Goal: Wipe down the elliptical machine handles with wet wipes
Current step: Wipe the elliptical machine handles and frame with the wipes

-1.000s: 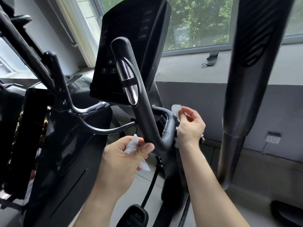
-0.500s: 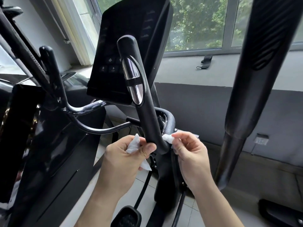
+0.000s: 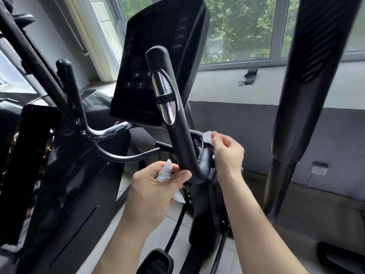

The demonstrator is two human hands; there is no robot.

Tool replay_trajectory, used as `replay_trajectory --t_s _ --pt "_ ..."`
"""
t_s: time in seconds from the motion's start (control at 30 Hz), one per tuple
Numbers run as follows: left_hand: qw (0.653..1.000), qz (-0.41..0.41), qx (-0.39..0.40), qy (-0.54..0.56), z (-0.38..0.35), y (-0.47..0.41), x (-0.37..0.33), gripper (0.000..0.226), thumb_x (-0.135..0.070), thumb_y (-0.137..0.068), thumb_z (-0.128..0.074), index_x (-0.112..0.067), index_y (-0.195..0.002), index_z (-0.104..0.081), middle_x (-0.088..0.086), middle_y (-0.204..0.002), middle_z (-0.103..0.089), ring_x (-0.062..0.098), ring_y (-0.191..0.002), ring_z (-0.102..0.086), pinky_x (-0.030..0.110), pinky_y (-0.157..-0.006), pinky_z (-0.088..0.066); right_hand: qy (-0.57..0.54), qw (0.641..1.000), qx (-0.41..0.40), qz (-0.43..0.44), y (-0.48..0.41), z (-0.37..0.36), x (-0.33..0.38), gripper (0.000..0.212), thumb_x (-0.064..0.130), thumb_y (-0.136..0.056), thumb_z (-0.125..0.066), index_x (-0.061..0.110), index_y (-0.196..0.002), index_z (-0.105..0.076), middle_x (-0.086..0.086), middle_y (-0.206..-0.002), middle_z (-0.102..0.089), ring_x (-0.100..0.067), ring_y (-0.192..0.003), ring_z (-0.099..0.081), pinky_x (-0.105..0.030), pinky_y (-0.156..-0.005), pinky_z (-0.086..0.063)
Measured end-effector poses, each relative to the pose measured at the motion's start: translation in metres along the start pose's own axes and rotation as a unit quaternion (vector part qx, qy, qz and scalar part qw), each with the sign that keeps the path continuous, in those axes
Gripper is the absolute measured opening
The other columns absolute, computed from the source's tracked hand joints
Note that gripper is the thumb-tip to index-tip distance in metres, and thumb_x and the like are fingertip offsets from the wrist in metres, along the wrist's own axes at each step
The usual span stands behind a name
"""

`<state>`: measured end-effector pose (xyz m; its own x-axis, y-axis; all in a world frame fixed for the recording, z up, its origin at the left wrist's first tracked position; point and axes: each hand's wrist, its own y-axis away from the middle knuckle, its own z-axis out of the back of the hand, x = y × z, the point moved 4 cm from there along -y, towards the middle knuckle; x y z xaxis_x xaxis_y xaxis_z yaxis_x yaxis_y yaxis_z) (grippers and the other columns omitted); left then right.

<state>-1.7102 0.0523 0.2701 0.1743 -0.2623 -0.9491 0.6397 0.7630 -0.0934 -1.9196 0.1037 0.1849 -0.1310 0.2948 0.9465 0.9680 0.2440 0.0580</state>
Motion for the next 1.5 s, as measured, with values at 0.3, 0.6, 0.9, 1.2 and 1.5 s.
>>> replay_trajectory --t_s 0.3,0.6,0.9,1.2,1.5 --pt "1.0 -0.01 -0.003 0.022 -0.001 0.0 0.002 0.03 -0.043 -0.069 -0.083 -0.016 -0.08 -0.076 0.009 -0.058 -0.067 0.014 -0.057 -0.063 0.022 -0.053 -0.051 -0.034 0.999 0.014 -0.017 0.073 0.029 0.002 0.008 0.01 -0.095 -0.073 0.013 -0.092 -0.079 0.003 -0.079 -0.078 -0.006 -0.072 -0.069 -0.021 -0.073 -0.058" --pt "0.999 -0.018 -0.002 0.04 -0.002 -0.001 0.004 0.033 -0.04 -0.072 -0.082 -0.01 -0.084 -0.074 0.009 -0.054 -0.067 0.012 -0.057 -0.059 0.02 -0.053 -0.047 -0.037 0.998 -0.036 -0.019 0.04 0.008 0.004 0.006 0.012 -0.095 -0.073 0.014 -0.09 -0.075 -0.002 -0.081 -0.076 -0.011 -0.073 -0.069 -0.032 -0.074 -0.057" --pt "0.999 -0.038 0.006 0.036 -0.003 -0.003 0.006 0.03 -0.042 -0.074 -0.083 -0.015 -0.081 -0.073 -0.002 -0.057 -0.067 0.008 -0.058 -0.064 0.029 -0.06 -0.054 -0.052 0.997 -0.021 -0.045 0.072 0.019 -0.002 0.005 0.014 -0.099 -0.07 0.013 -0.097 -0.074 0.0 -0.088 -0.076 -0.015 -0.082 -0.069 -0.042 -0.091 -0.06" --pt "0.994 -0.089 0.051 0.042 0.002 -0.01 0.009 0.032 -0.044 -0.077 -0.083 -0.014 -0.077 -0.071 0.0 -0.059 -0.068 0.023 -0.059 -0.064 0.043 -0.061 -0.06 -0.068 0.995 -0.022 -0.074 0.126 0.022 0.015 0.01 0.015 -0.1 -0.067 0.008 -0.104 -0.074 -0.006 -0.076 -0.066 -0.015 -0.064 -0.057 -0.042 -0.08 -0.056" --pt "0.99 -0.097 0.086 0.052 0.004 -0.017 0.013 0.036 -0.048 -0.074 -0.082 -0.014 -0.08 -0.072 0.005 -0.064 -0.07 0.019 -0.054 -0.064 0.036 -0.059 -0.058 -0.059 0.996 -0.062 0.016 0.14 0.028 0.04 0.006 0.011 -0.098 -0.069 0.014 -0.096 -0.073 0.0 -0.086 -0.076 -0.014 -0.076 -0.065 -0.025 -0.073 -0.056"
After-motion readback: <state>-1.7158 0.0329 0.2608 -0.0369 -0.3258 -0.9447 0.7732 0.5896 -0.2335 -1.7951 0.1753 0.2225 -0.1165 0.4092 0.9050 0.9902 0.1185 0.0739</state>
